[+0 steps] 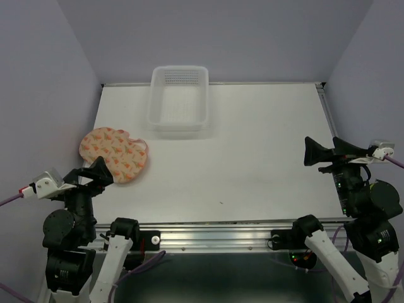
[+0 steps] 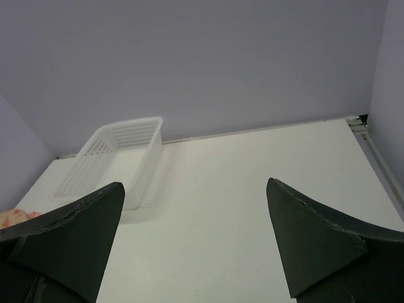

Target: Unzip the laundry bag and remove the bra

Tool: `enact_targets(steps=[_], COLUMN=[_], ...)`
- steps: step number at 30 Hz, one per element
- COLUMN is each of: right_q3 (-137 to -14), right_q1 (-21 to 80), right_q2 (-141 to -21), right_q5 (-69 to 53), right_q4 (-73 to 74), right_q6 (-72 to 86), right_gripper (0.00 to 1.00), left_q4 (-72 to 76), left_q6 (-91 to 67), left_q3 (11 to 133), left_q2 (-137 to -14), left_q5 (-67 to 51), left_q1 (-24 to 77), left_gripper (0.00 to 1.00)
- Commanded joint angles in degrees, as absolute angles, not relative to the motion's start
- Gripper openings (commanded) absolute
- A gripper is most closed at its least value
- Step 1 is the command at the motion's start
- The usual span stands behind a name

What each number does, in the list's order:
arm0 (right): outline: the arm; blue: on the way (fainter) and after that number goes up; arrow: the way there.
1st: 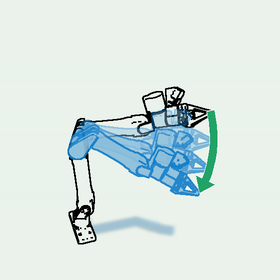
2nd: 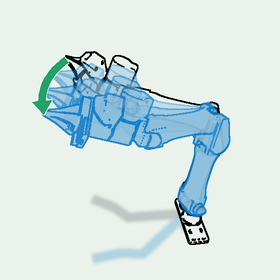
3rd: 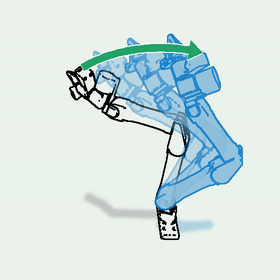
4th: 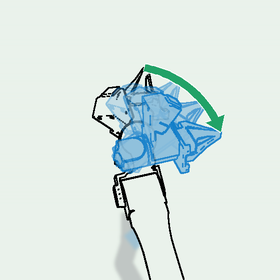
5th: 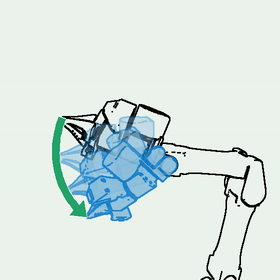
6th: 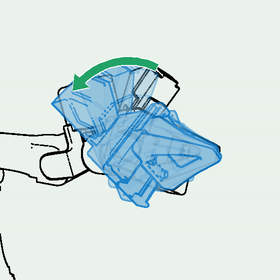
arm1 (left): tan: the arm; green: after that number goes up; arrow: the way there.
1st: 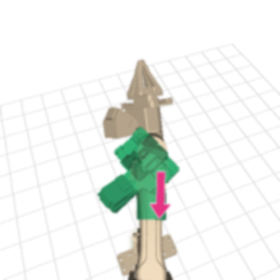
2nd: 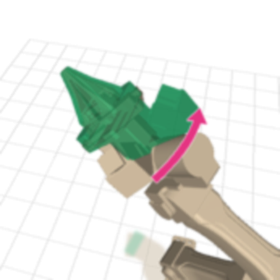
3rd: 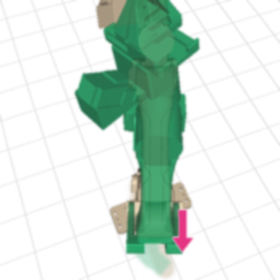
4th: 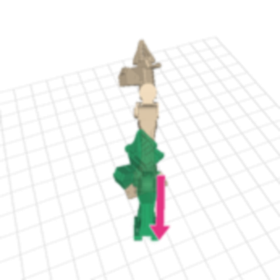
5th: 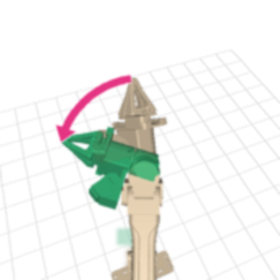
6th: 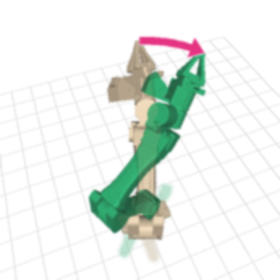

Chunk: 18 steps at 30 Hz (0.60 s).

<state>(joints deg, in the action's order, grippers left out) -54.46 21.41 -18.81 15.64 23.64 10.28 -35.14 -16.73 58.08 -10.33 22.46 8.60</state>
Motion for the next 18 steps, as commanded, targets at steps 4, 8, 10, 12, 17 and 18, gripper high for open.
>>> enact_targets(steps=[4, 8, 10, 12, 17, 18], right_q3=[-57.39, -56.25, -55.55, -55.28, -54.76, -54.49], right_q1=[21.62, 21.62, 21.62, 21.62, 21.62, 21.62], right_q2=[-19.69, -21.09, -22.58, -23.9, -26.54, -26.37], right_q5=[15.12, 12.32, 10.82, 8.8, 2.74, 2.03], right_q4=[22.85, 22.85, 22.76, 22.5, 22.5, 22.5], right_q6=[10.02, 11.86, 12.91, 13.44, 15.11, 15.55], right_gripper=[1.0, 1.0, 1.0, 1.0, 1.0, 1.0], left_q4=[-34.37, -36.29, -37.09, -37.88, -34.38, -33.41], left_q6=[-17.05, -16.7, -16.96, -17.05, -15.38, -15.47], left_q3=[58.45, 58.89, 58.36, 57.57, 55.55, 55.46], left_q2=[-14.94, -19.41, -24.22, -28.02, -42.17, -44.1], left_q5=[21.53, 18.64, 15.31, 11.53, 1.33, 0.27], left_q1=[8.61, 8.61, 8.61, 8.61, 8.61, 8.61], left_gripper=[0.99, 0.99, 0.99, 0.99, 0.99, 0.99])
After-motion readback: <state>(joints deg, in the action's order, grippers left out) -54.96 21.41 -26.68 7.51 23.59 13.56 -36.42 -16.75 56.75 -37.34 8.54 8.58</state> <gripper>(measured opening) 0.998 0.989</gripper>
